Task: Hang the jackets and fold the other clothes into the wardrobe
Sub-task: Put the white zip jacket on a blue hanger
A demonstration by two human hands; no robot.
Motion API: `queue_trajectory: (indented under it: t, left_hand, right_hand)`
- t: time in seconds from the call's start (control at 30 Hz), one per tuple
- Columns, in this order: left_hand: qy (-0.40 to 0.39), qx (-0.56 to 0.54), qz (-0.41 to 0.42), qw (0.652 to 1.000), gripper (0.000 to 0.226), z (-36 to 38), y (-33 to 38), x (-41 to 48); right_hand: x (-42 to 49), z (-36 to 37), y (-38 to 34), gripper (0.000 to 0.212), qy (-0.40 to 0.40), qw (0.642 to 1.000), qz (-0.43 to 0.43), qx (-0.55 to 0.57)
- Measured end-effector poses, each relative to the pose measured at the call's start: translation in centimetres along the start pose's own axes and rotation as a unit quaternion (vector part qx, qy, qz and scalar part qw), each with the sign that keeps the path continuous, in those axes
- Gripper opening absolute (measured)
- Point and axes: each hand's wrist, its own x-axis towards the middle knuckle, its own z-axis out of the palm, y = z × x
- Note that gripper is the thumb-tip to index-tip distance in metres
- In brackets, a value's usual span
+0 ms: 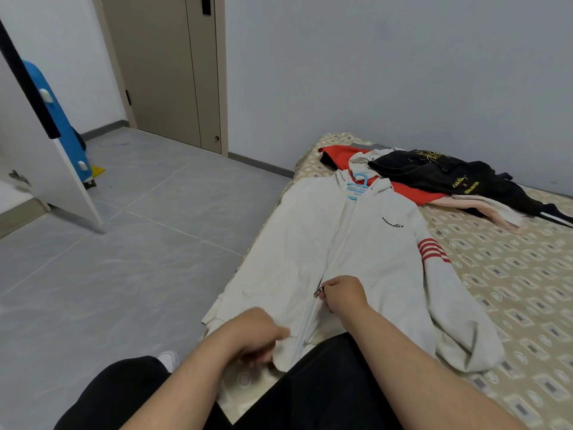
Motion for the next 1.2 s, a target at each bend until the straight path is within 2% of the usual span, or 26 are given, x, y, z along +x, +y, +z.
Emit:
queue_trajectory:
  t: [0.1,0.13,0.17,0.27,0.3,0.37,0.43,0.57,0.63,1.0,1.13,1.2]
  left_hand:
    - [0.215,0.025,0.091,0.972,0.023,-0.2,1.3,1.7]
    - [0.254,0.034,0.114,0.96,0.02,0.0,1.7,2.3]
    - [0.261,0.042,0.134,0.955,0.022,0.3,2.1,3.1]
    - [0.147,0.13,0.127,0.972,0.081,1.7,3.1,6.1]
    - [0.117,0.178,0.122,0.969,0.093,2.0,3.2,7.0]
    - [0.096,0.242,0.134,0.956,0.102,2.4,3.0,9.0]
    - [0.113,0.267,0.163,0.943,0.104,2.6,1.7,10.7]
    - [0.189,0.359,0.208,0.89,0.105,3.8,-1.9,12.6]
    - [0.211,0.378,0.206,0.878,0.105,4.5,-2.6,13.1]
    - [0.196,0.389,0.204,0.877,0.1,4.7,-2.8,13.7]
    - [0.194,0.385,0.21,0.877,0.099,4.7,-2.6,13.5]
    - [0.191,0.383,0.211,0.878,0.098,4.7,-2.7,13.4]
  right_hand:
    - [0.7,0.0,0.0,0.03,-0.009,0.998,0.034,0.043]
    - [0.8,0.0,0.0,0.03,-0.011,0.998,0.047,0.048]
    - [1.0,-0.1,0.0,0.029,-0.014,0.997,0.058,0.05]
    - [1.4,-0.4,0.5,0.024,-0.02,0.996,0.06,0.058]
    - [1.5,-0.6,0.8,0.025,-0.016,0.997,0.052,0.062]
    - [2.0,-1.0,1.4,0.023,0.004,0.998,0.027,0.055]
    - [2.8,-1.4,1.7,0.016,0.024,0.999,-0.01,0.023]
    - [4.4,-0.9,1.8,0.034,-0.013,0.995,-0.078,-0.064]
    - [5.1,-0.5,1.4,0.033,-0.023,0.991,-0.092,-0.09]
    - [11.8,-1.7,-1.5,0.014,0.077,0.99,-0.1,-0.068]
    - [13.8,-3.0,-3.6,0.016,0.134,0.986,-0.096,-0.027]
    - [14.4,-3.1,-4.5,0.02,0.133,0.986,-0.098,-0.001]
